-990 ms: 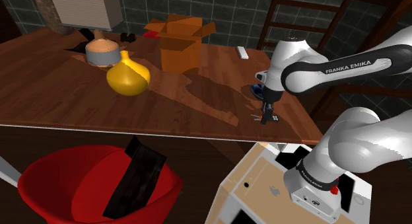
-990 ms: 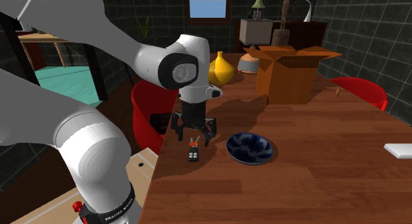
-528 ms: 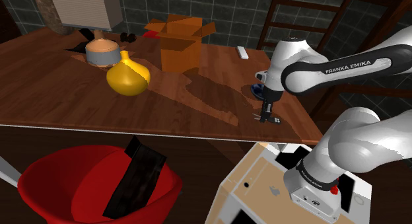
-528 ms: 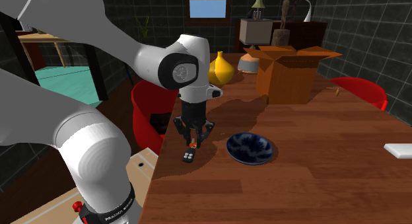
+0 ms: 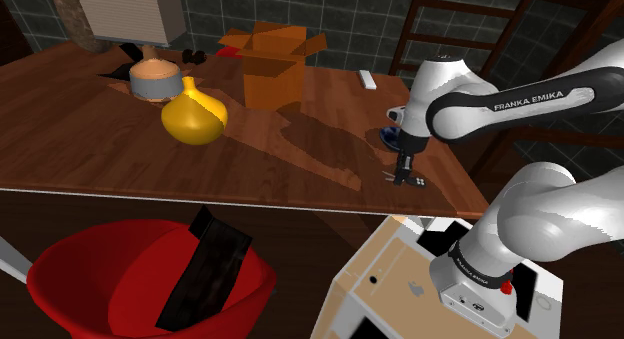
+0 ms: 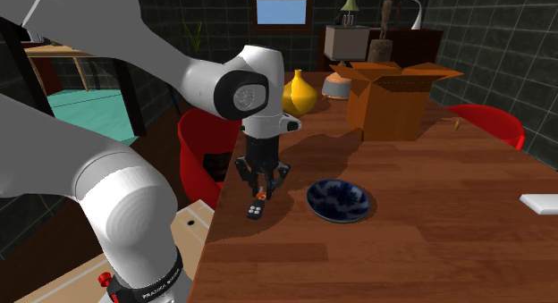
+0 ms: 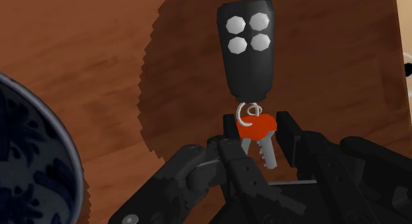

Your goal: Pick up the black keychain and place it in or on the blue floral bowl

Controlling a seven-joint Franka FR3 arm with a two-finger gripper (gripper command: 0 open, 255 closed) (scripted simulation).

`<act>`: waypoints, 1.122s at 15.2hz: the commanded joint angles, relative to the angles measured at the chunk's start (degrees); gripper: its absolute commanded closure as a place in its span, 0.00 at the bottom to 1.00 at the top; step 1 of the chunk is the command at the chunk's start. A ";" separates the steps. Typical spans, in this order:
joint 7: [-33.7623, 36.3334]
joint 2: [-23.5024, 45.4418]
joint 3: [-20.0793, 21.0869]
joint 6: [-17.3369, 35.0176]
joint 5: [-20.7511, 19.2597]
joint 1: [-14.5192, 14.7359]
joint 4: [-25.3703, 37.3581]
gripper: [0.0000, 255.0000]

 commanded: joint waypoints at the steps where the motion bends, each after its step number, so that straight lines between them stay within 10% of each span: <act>1: -0.09 -0.96 0.11 -1.70 0.14 0.01 0.67 1.00; 17: -0.45 -7.40 1.69 -17.42 1.84 0.60 9.99 1.00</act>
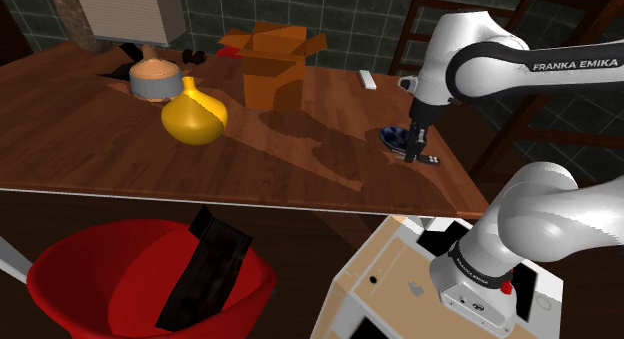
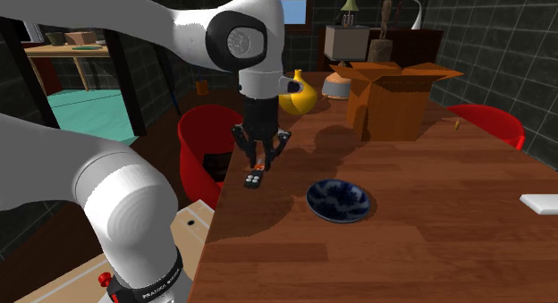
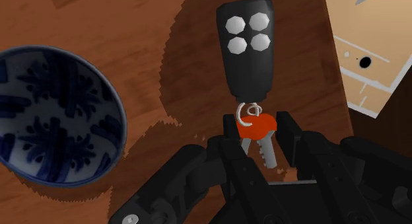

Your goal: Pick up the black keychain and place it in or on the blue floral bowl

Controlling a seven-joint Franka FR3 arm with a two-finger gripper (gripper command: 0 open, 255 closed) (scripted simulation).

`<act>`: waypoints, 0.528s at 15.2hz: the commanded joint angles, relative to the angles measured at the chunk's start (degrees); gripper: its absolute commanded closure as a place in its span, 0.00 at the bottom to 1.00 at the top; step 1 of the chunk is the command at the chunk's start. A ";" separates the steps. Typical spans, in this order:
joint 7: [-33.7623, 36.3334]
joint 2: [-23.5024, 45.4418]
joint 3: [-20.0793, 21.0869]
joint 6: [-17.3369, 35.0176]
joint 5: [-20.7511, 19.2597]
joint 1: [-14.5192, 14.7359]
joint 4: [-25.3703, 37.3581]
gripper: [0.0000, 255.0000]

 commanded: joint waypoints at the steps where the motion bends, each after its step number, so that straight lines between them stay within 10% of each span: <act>1: -0.10 -0.25 0.10 -1.58 0.13 0.04 1.31 1.00; 8: -4.88 6.77 -4.33 -0.94 -2.63 -1.73 8.05 1.00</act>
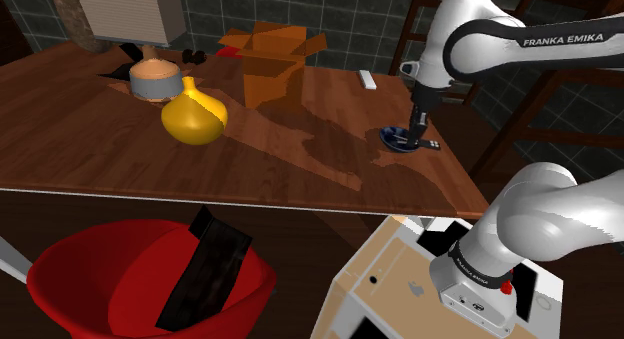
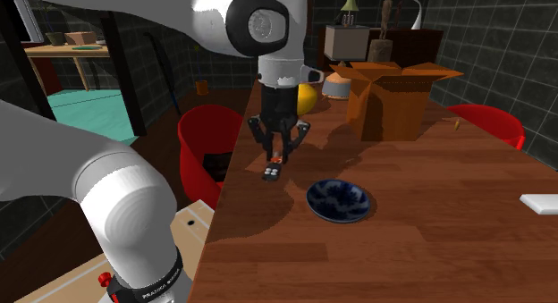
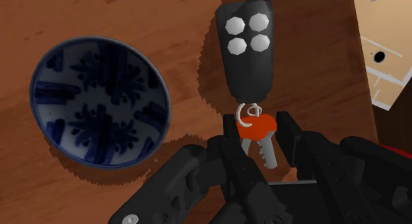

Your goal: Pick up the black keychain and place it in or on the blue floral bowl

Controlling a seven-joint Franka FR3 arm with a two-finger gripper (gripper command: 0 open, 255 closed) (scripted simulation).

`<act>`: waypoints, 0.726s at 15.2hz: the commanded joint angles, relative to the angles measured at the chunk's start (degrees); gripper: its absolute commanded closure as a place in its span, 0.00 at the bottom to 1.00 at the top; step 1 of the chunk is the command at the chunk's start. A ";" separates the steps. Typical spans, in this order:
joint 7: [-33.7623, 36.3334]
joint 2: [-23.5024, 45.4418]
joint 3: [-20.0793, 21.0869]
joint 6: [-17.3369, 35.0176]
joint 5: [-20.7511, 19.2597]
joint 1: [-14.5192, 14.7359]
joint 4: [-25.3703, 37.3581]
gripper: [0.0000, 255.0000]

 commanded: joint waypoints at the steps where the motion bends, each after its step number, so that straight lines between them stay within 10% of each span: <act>1: -2.25 3.55 -2.12 0.96 -1.13 -0.68 2.80 1.00; 11: -12.40 20.64 -11.20 5.93 -2.15 -1.50 15.92 1.00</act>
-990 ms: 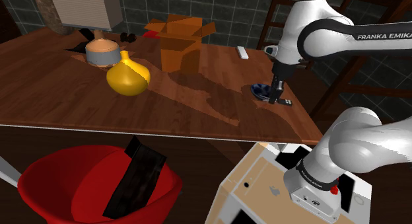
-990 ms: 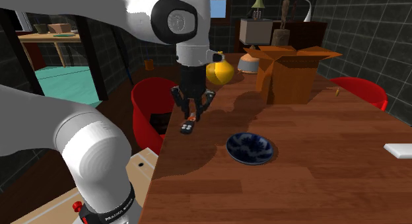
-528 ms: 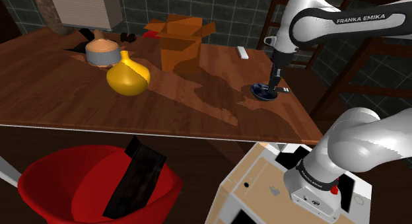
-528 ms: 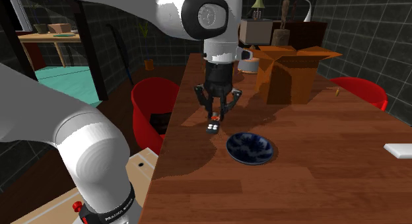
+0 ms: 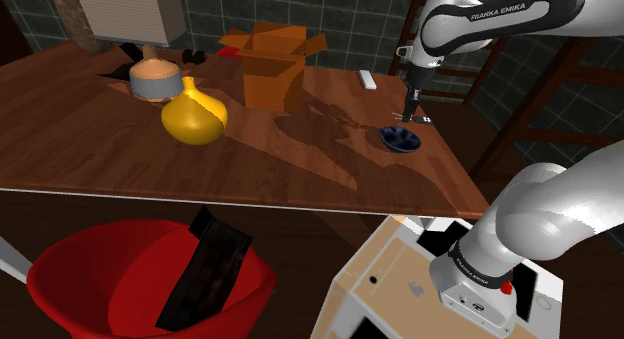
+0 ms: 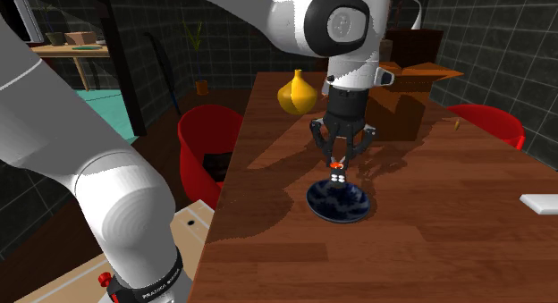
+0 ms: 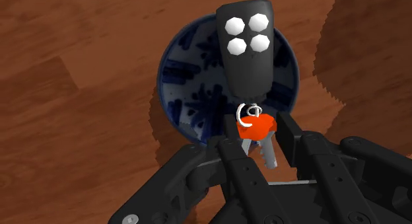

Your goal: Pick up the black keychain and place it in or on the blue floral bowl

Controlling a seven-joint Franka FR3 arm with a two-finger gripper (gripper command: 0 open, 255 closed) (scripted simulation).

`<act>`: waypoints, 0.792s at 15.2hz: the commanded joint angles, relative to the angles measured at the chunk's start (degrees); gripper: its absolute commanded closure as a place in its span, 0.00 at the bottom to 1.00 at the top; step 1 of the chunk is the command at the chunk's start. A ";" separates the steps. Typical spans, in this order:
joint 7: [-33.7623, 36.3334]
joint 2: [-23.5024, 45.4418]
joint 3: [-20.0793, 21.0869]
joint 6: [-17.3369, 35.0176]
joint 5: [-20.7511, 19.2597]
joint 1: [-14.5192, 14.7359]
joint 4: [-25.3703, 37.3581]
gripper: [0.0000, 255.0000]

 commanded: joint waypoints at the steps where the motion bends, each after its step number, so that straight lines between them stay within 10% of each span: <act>1: -0.37 0.79 -0.47 1.46 -0.08 -0.07 -0.61 1.00; 12: -0.65 4.82 -1.98 10.88 -0.06 0.01 -6.09 1.00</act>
